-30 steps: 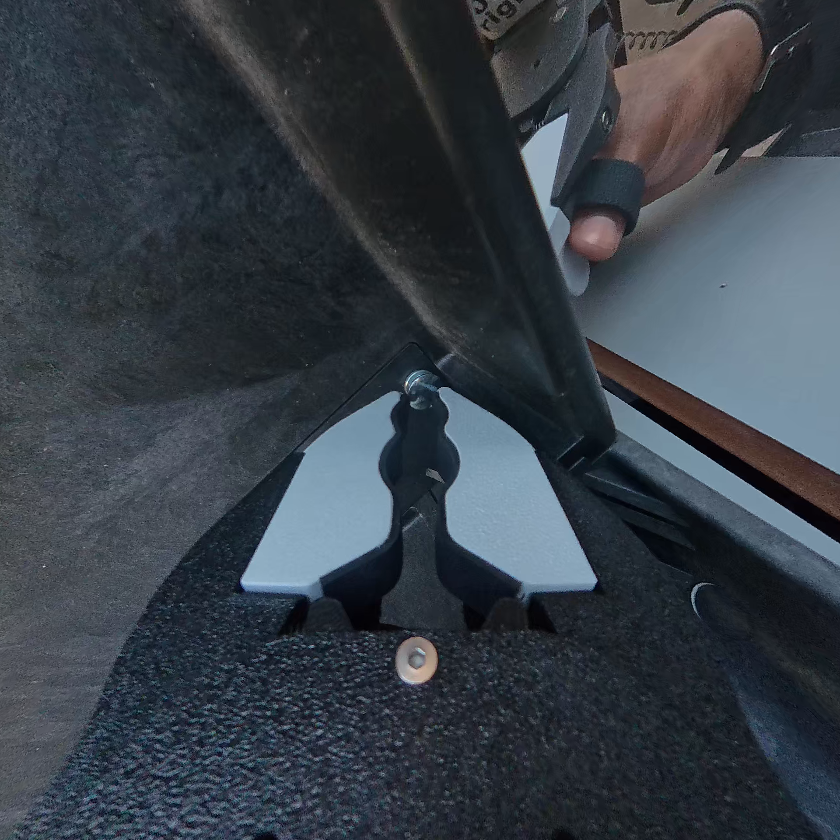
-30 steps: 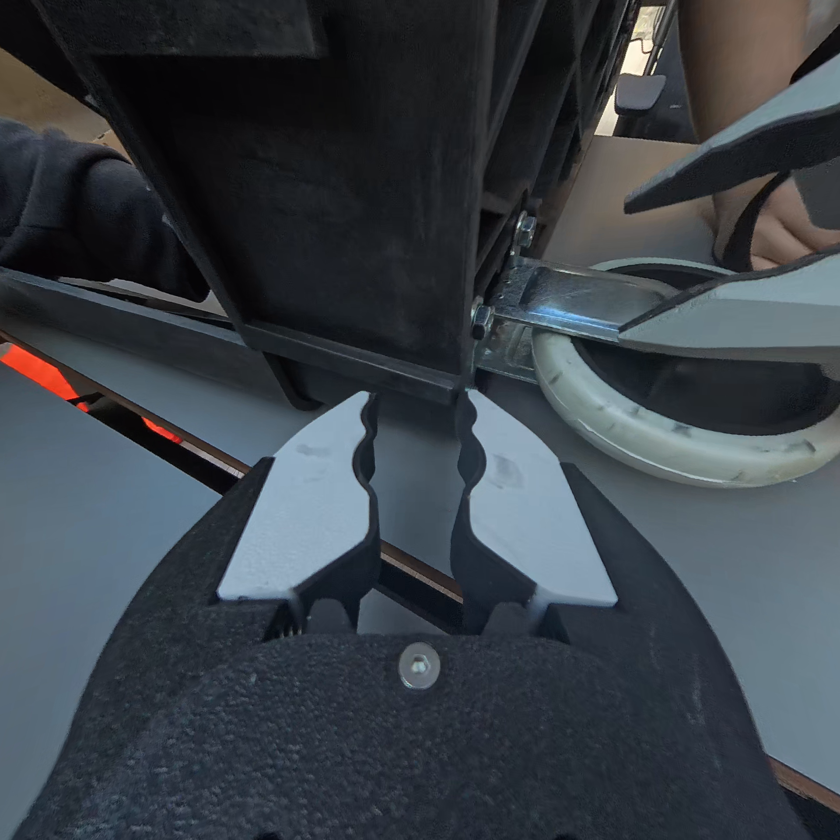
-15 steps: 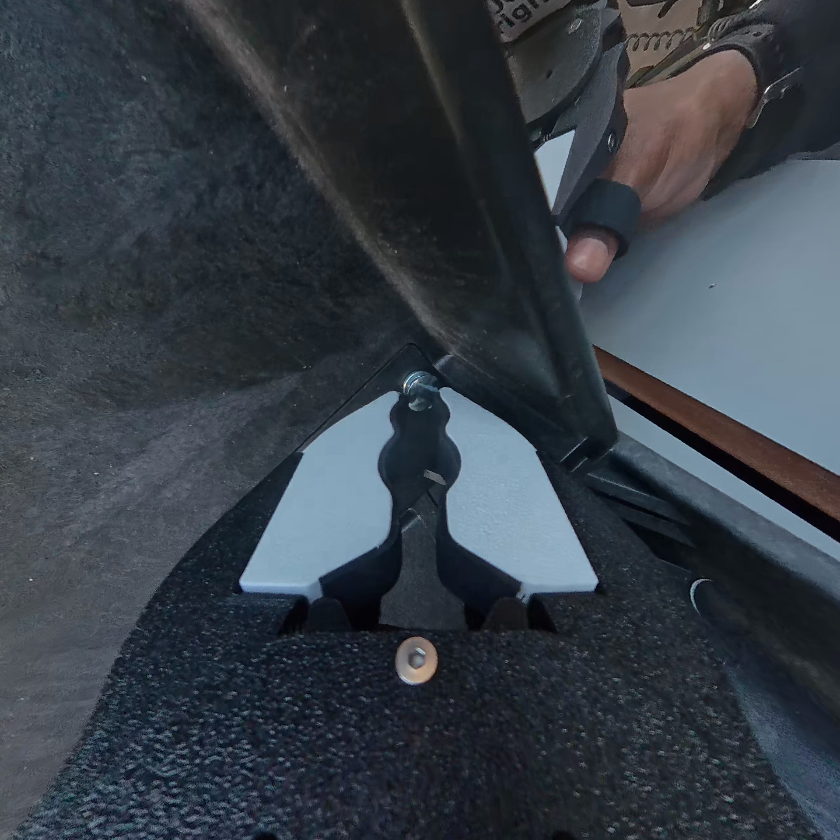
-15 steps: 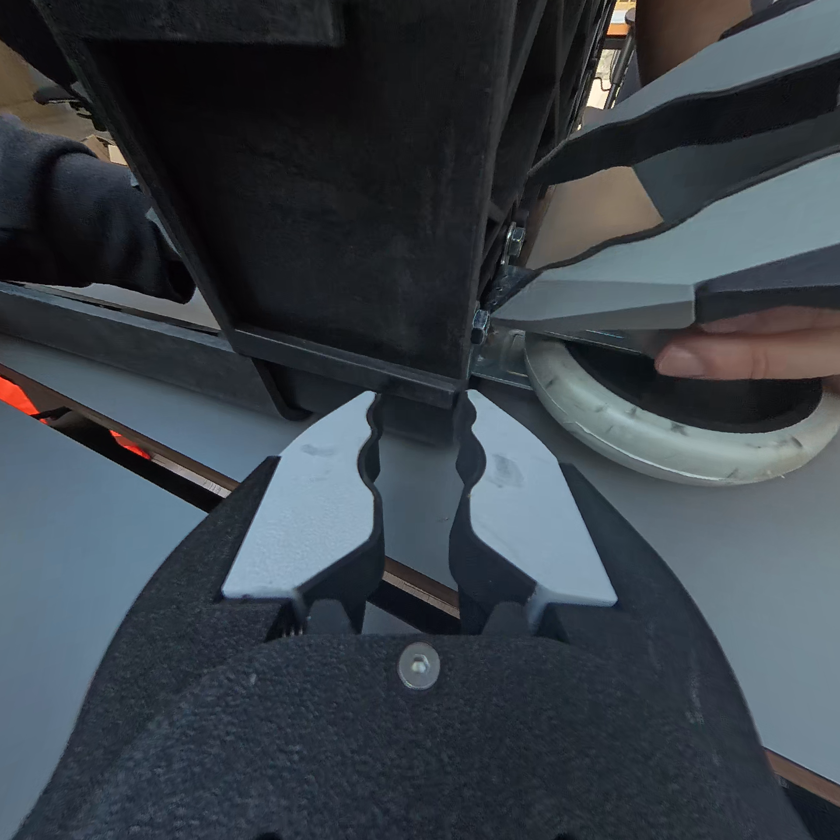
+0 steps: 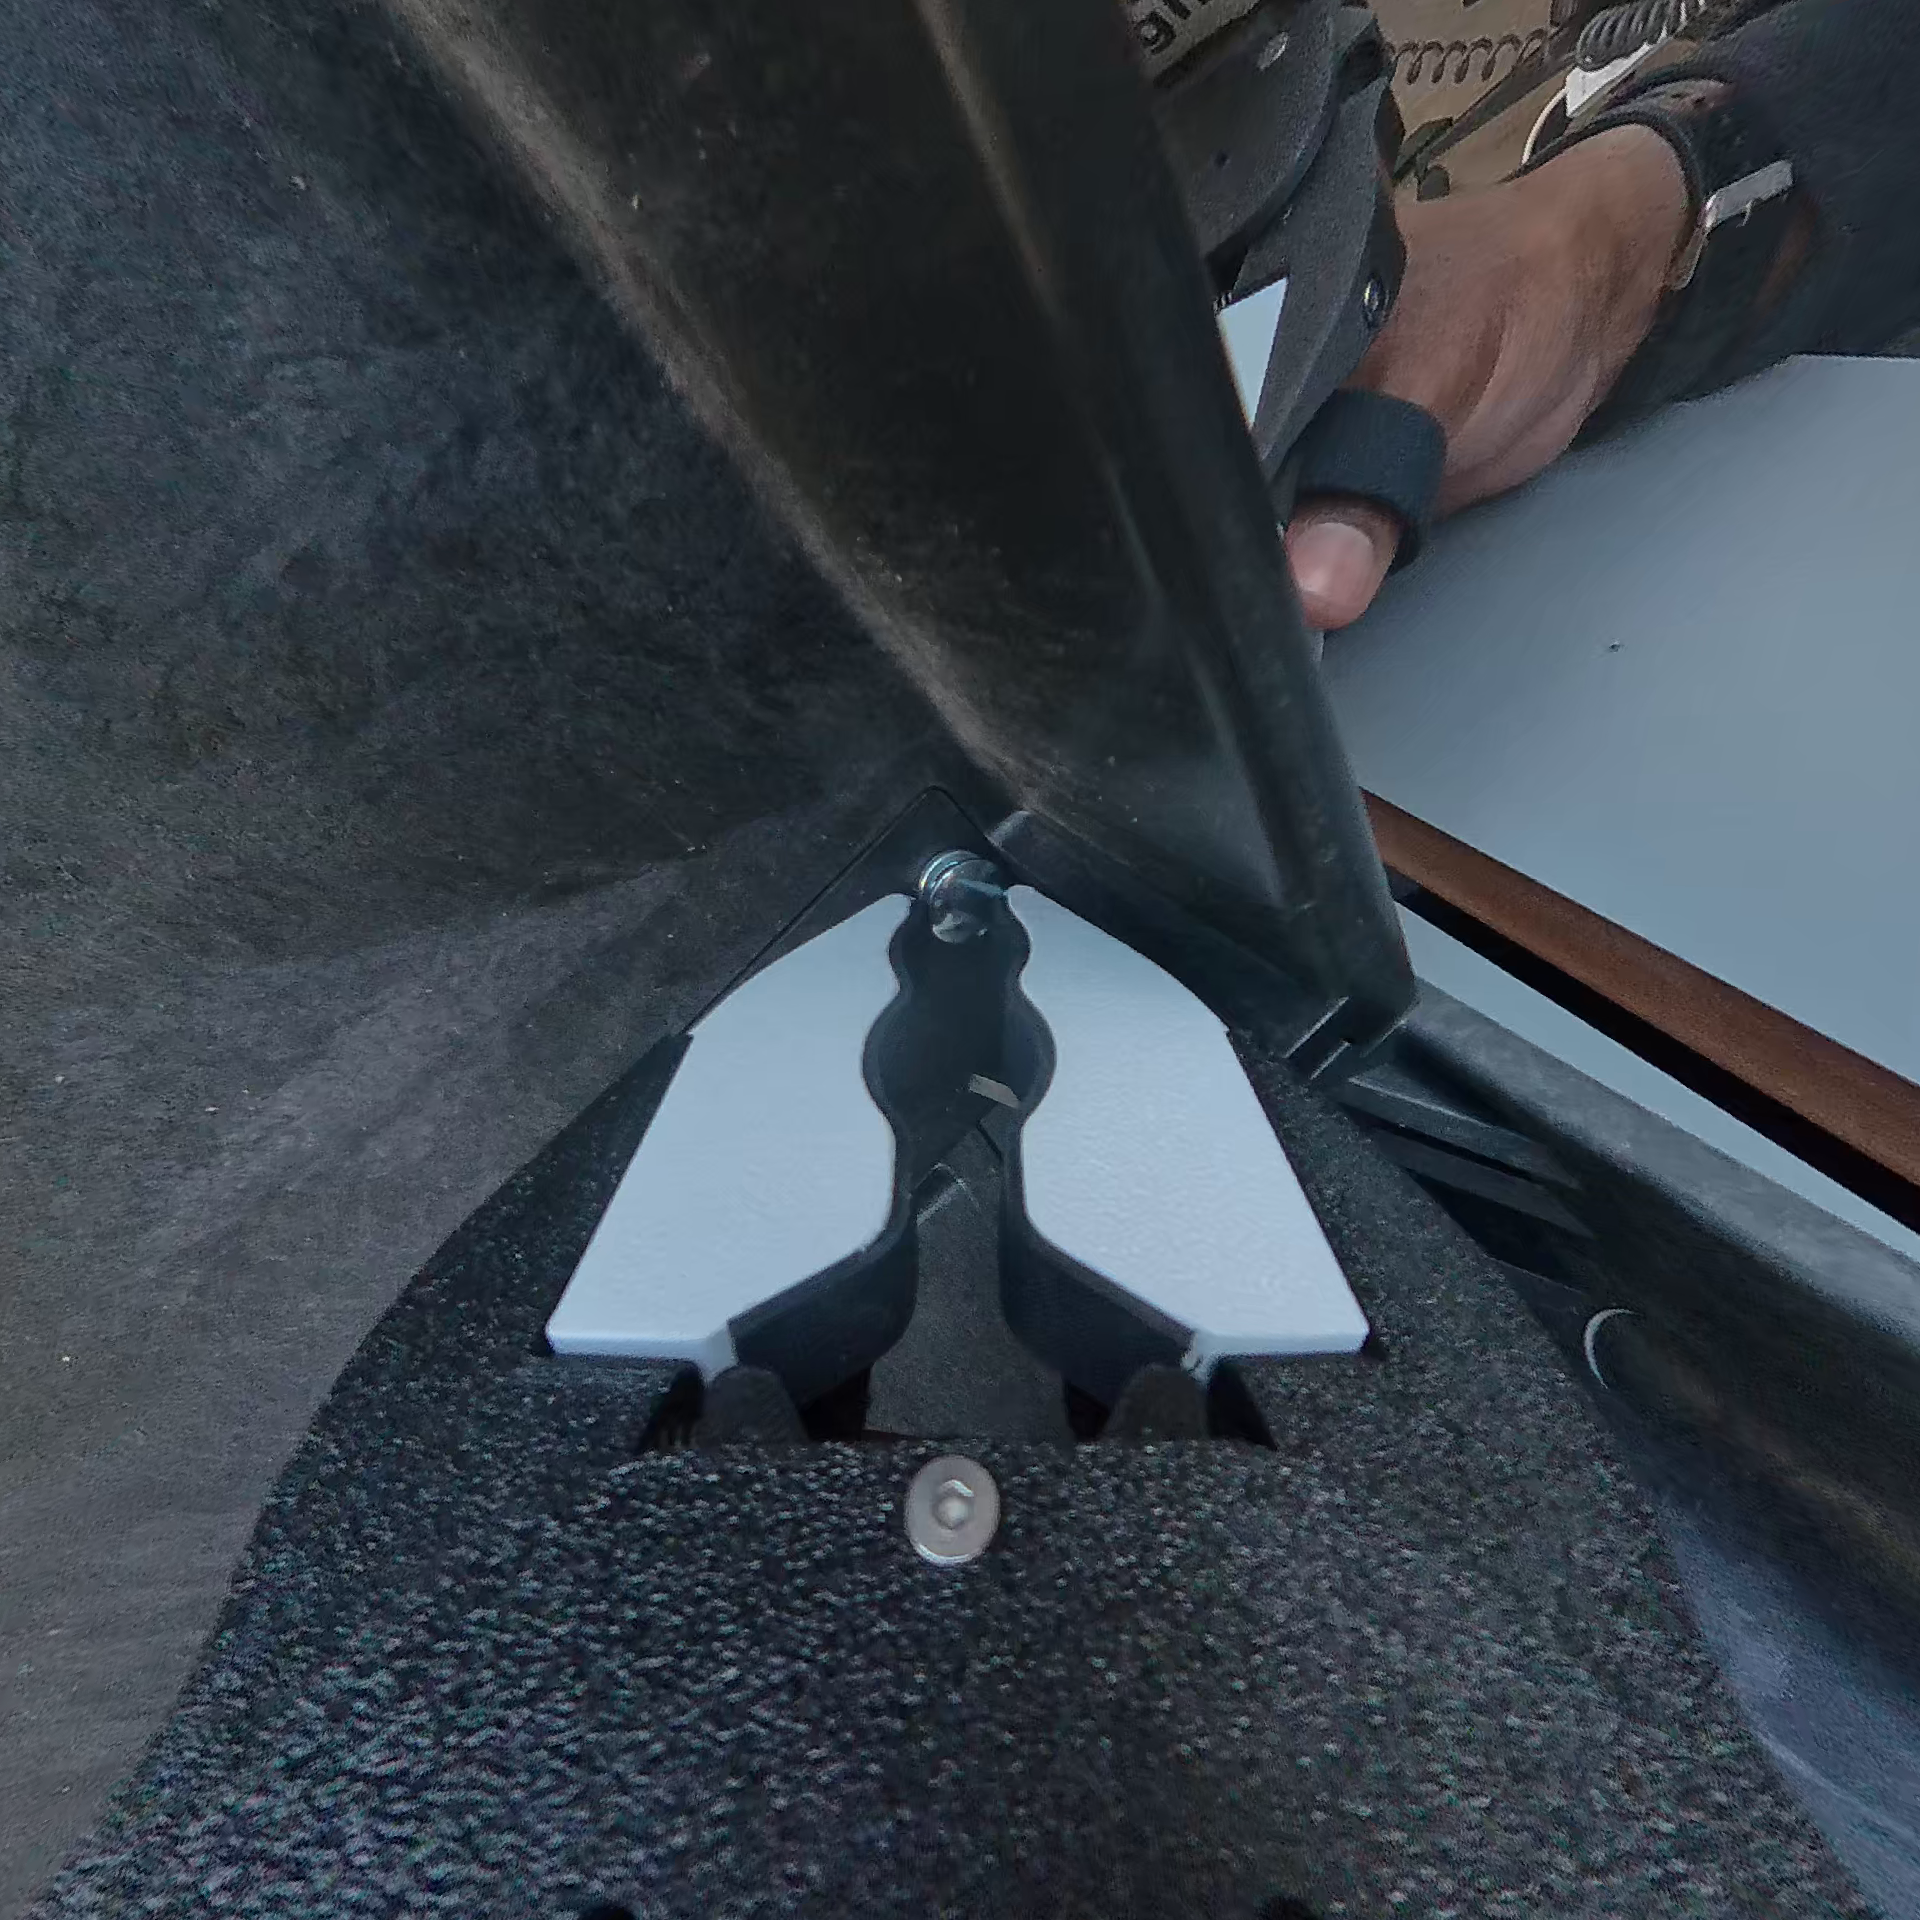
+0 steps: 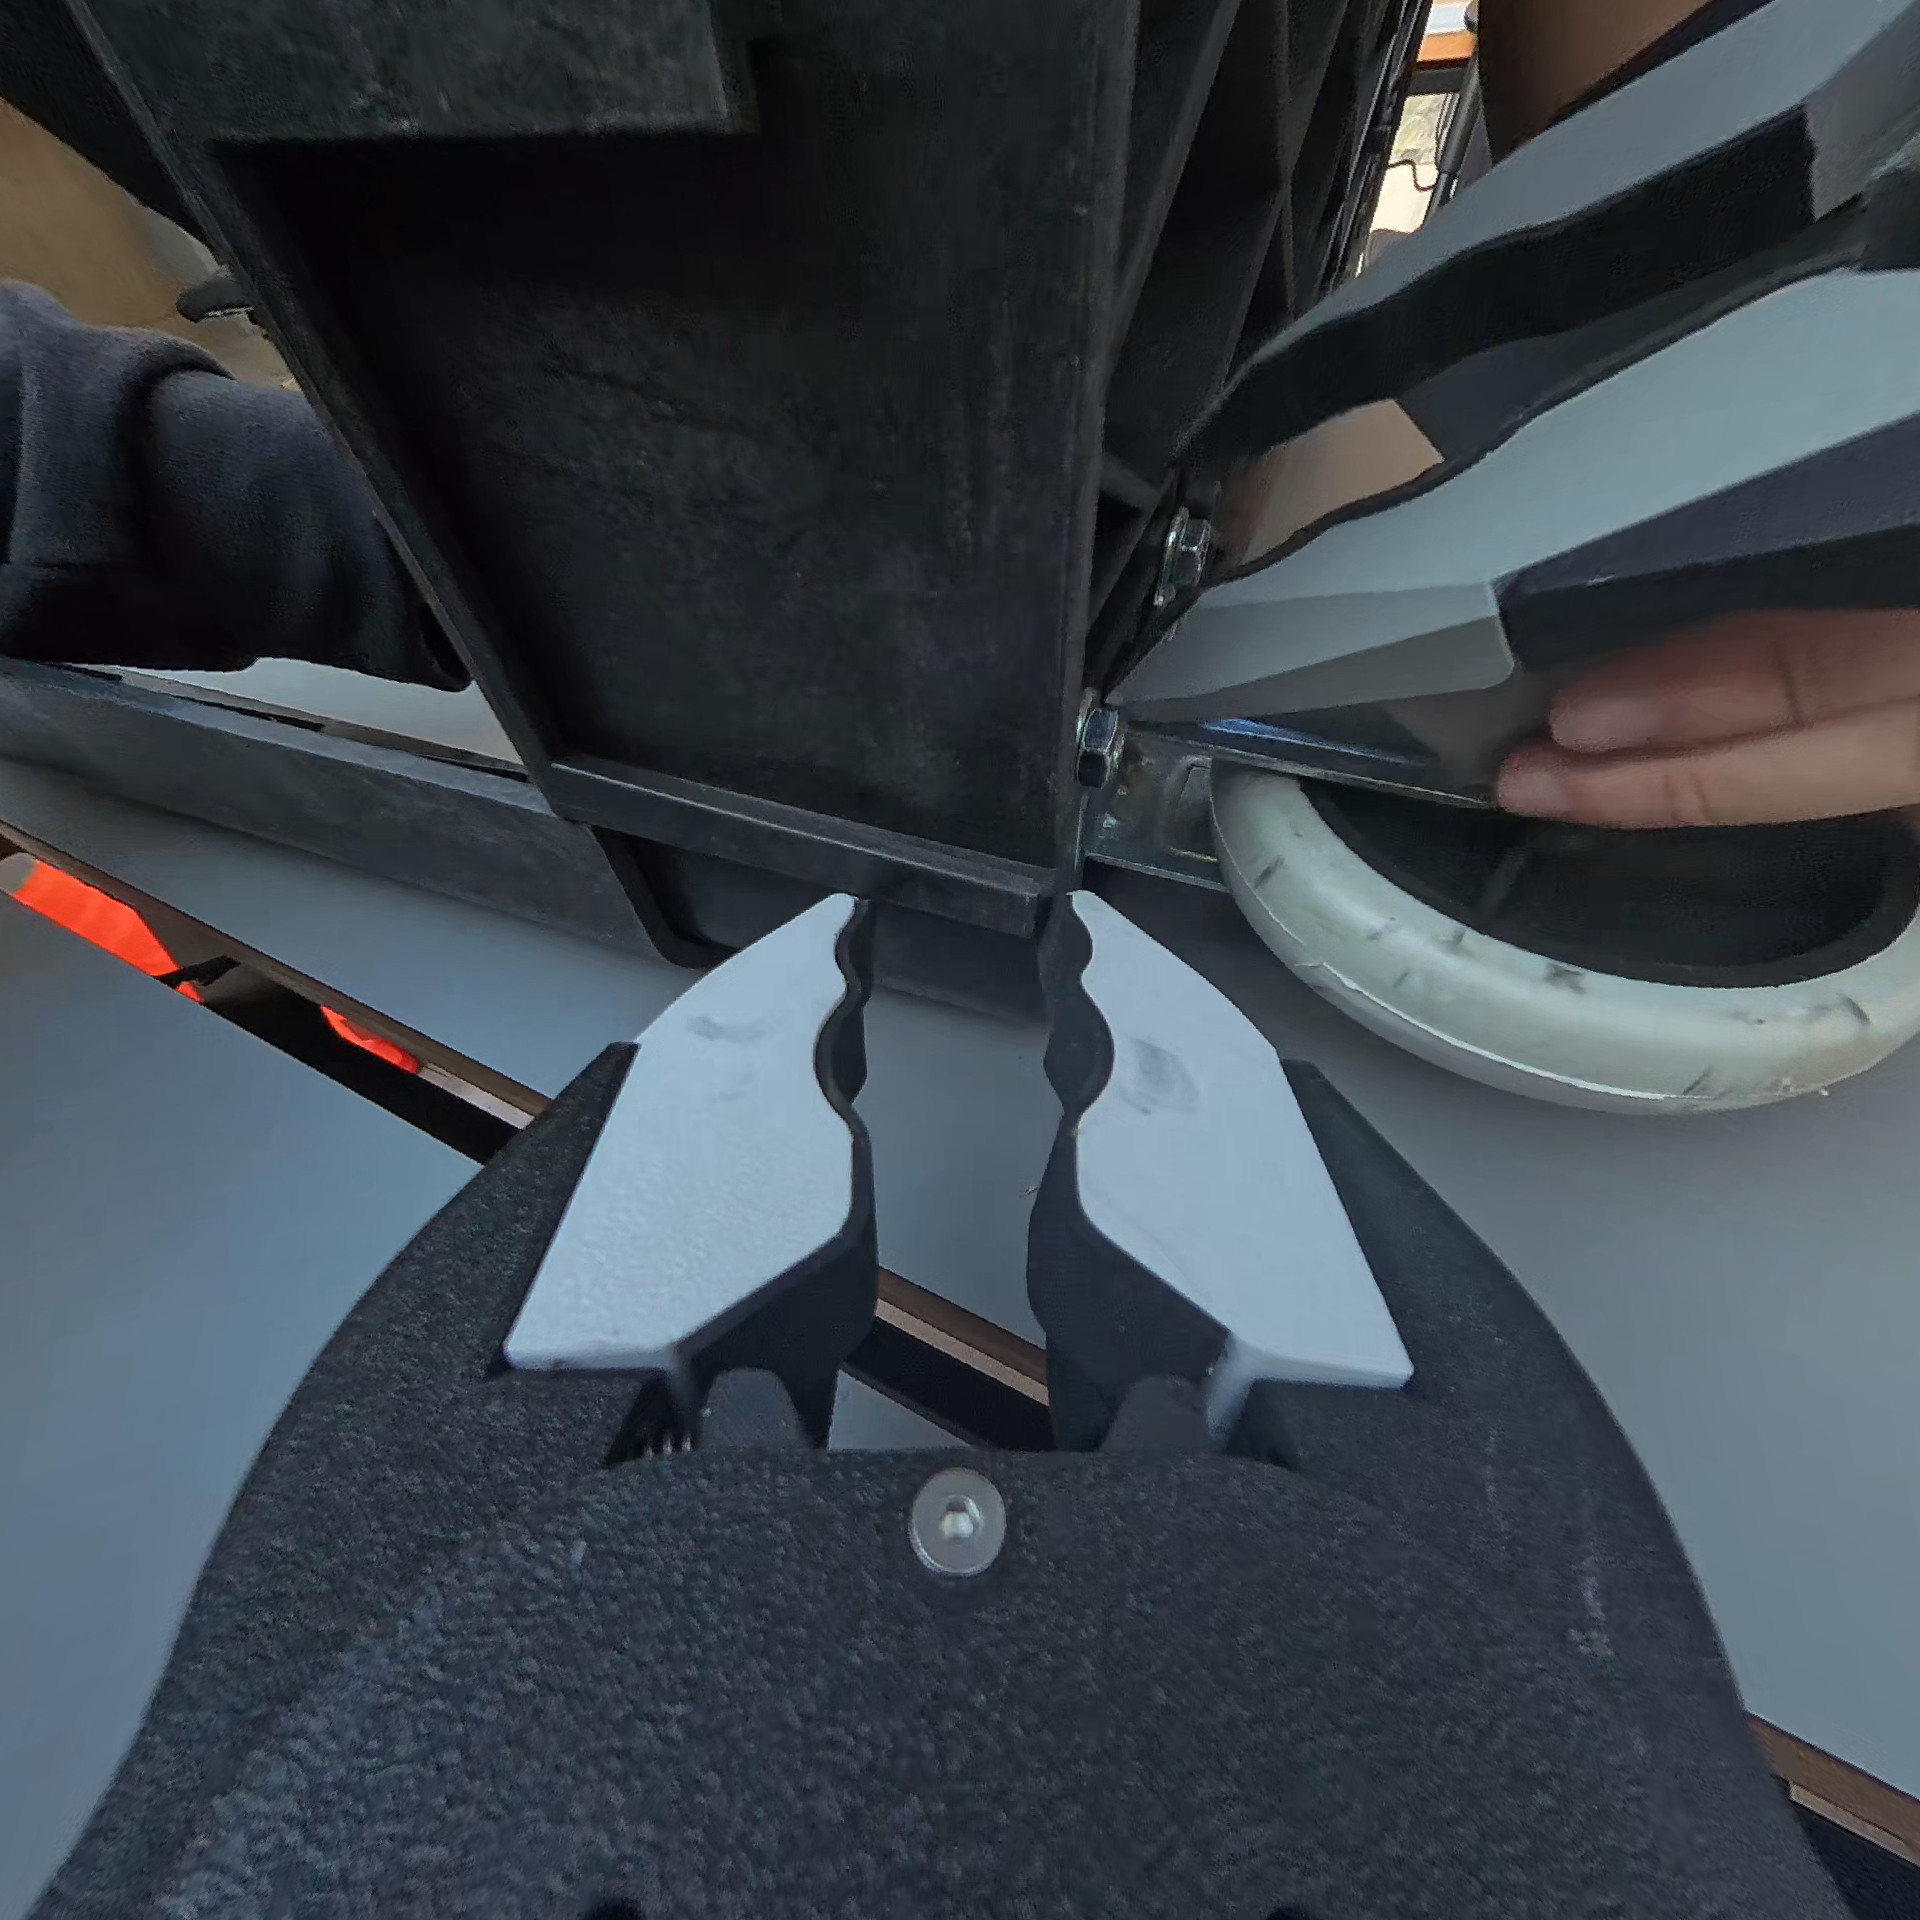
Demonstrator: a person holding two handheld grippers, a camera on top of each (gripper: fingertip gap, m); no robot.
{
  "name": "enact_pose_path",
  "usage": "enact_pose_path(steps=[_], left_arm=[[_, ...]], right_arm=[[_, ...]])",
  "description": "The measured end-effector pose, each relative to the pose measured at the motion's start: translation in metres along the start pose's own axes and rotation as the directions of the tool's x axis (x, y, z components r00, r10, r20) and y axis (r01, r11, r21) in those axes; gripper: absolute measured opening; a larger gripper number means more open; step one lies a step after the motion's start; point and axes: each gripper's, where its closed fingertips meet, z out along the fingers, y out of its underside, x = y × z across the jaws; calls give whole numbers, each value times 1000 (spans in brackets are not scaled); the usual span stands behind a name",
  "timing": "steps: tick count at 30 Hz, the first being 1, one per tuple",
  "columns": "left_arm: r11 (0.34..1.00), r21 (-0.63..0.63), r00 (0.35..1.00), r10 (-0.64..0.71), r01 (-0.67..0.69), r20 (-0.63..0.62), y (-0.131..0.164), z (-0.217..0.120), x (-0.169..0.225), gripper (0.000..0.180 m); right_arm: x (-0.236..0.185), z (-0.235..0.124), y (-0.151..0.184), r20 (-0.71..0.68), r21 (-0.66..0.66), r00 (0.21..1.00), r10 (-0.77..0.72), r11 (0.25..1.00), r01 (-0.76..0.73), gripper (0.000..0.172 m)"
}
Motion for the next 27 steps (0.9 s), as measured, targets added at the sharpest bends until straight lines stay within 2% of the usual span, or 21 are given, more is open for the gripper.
enact_pose_path(steps=[18,22,27], left_arm=[[999,33,999,-32,32,21,0,-2,6,12],[999,-5,998,-34,34,43,3,-8,7,12],[985,-78,980,-143,154,139,20,-33,-1,15]], right_arm=[[0,-1,-1,37,5,999,24,1000,-24,30],[1,-1,-1,43,10,999,33,999,-33,30],[2,-3,-3,44,26,998,37,999,-38,31]])
